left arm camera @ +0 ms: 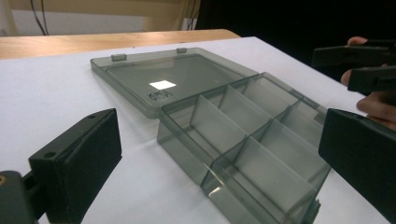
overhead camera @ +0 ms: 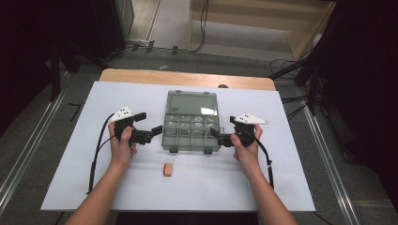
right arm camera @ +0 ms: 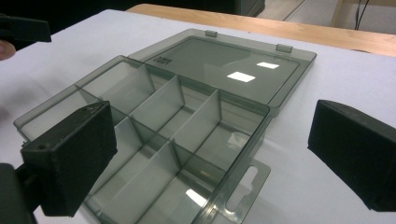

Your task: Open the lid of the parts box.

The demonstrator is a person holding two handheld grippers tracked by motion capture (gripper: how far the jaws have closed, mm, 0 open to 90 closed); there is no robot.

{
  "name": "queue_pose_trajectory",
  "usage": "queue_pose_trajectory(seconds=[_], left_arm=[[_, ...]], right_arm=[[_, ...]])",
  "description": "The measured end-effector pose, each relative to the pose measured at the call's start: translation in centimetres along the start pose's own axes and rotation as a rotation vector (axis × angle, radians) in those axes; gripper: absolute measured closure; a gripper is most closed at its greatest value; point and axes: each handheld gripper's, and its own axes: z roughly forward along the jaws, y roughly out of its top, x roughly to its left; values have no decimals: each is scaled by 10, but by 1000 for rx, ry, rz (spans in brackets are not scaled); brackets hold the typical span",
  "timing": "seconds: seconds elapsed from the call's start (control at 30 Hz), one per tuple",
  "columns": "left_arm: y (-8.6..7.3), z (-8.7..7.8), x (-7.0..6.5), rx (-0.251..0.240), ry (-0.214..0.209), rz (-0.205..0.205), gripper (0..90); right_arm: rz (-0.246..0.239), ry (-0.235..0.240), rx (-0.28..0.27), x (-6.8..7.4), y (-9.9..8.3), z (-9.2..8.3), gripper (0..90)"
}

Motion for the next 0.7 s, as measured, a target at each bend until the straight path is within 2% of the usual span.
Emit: queue_pose_trajectory(seconds=[0.27,0.7], left_arm=[[-6,-15,-8,1,-1,40,0],[-14,-45,-12,-21,11,55,0]], right_arm=[[-20,12,-8,8,-5,-10,0],[-26,39,-26,18,-10,-25,0]])
